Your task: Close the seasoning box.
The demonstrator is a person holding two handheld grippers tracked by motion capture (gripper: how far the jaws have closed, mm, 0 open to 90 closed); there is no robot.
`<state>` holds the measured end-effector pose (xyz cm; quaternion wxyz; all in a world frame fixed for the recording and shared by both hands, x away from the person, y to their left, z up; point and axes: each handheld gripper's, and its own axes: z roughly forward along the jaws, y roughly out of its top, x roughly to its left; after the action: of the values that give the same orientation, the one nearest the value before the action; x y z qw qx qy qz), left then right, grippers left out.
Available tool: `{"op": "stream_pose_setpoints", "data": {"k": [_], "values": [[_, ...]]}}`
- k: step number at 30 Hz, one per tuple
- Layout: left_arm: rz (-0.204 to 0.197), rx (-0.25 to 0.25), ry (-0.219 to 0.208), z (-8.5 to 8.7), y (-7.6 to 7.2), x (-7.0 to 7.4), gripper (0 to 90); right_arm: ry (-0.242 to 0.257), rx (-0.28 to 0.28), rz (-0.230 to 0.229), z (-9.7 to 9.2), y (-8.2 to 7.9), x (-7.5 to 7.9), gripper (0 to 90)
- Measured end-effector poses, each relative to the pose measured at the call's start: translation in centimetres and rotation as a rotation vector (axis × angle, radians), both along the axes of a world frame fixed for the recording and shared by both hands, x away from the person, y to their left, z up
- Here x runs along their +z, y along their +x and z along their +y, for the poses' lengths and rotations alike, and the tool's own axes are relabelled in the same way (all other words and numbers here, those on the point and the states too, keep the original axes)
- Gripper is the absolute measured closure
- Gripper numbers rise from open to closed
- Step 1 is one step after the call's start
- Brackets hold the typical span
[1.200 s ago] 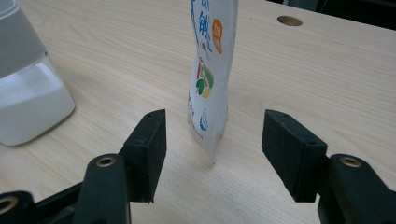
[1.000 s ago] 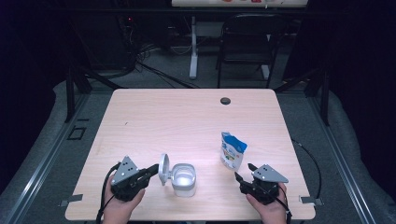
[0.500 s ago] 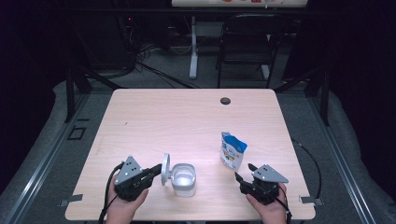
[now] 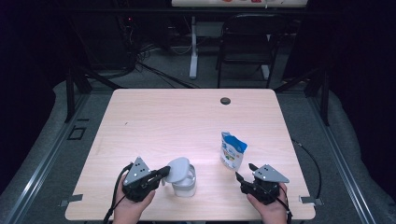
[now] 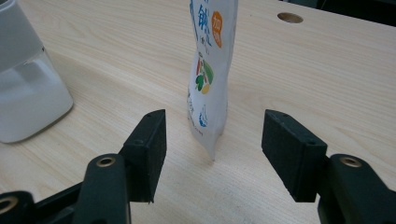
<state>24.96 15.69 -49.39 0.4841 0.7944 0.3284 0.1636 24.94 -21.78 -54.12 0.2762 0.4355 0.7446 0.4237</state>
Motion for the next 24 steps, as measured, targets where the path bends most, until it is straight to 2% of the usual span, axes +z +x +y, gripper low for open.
{"op": "stream_pose_setpoints", "data": {"k": [3,6,17,24], "values": [[0.001,-0.003,0.013,-0.2,0.0,-0.1,90.0,0.000,0.000,0.001,0.0,0.0,0.0,40.5],[0.000,0.001,0.002,-0.1,0.1,-0.1,90.0,-0.001,0.005,-0.001,0.0,0.0,0.0,40.5],[-0.005,0.016,0.011,0.7,0.0,0.3,88.2,0.001,0.003,0.001,0.0,0.0,0.0,40.4],[-0.003,0.029,-0.005,1.3,0.0,0.5,84.5,0.010,-0.005,0.011,-0.3,0.0,0.0,40.1]]}}
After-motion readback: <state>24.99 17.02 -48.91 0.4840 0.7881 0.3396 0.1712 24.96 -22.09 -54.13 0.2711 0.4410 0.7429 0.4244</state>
